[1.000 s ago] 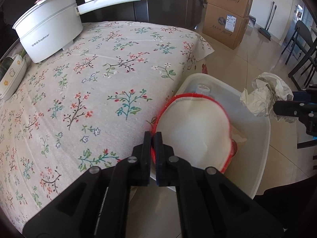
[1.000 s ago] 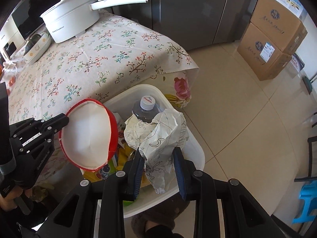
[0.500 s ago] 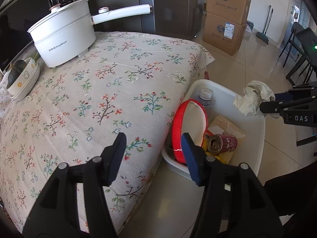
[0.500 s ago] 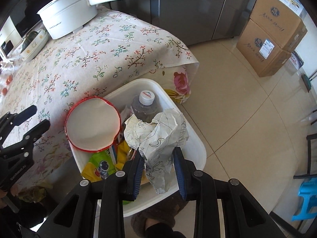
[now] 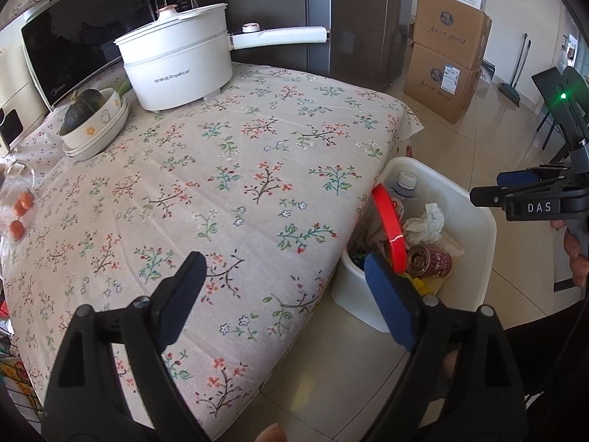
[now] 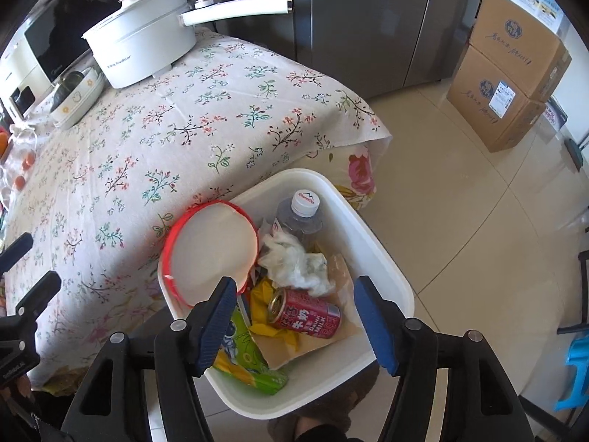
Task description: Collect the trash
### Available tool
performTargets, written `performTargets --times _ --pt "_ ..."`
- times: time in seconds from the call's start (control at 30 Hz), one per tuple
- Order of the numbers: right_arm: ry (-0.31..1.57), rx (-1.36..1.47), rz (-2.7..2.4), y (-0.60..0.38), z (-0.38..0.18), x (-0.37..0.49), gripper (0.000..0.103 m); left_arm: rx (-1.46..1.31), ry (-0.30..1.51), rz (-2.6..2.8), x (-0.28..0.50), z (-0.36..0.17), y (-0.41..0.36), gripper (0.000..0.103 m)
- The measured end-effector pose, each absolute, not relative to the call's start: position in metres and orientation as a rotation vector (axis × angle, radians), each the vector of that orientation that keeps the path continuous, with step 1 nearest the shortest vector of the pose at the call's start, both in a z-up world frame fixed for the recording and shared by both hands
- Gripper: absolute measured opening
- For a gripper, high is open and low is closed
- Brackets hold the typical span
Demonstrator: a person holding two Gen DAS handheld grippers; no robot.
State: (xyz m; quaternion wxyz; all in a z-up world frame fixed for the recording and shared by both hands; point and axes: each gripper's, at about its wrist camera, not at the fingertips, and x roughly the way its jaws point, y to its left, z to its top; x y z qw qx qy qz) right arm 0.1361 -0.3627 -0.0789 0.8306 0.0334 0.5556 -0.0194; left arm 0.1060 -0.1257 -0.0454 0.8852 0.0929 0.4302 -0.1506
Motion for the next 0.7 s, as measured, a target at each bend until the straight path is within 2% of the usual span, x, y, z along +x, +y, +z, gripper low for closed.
performTargets --times 0.2,0.33,0.43,0.7 --pt "1.123 0.047 -0.03 -0.352 -0.063 0.126 0.07 0.161 0.861 -0.272 0.089 -0.031 -0.108 0.096" --pt "1.053 0.049 -0.017 -0.345 -0.045 0.112 0.077 0.123 0.847 -0.227 0.076 -0.024 -0.094 0.101" --pt "1.002 0.078 0.001 -0.337 -0.031 0.098 0.084 0.109 0.849 -0.188 0.067 -0.02 -0.086 0.101" --pt "0.86 -0.03 -0.003 -0.294 -0.001 0.055 0.089 0.078 0.826 -0.088 0.033 -0.005 -0.069 0.101"
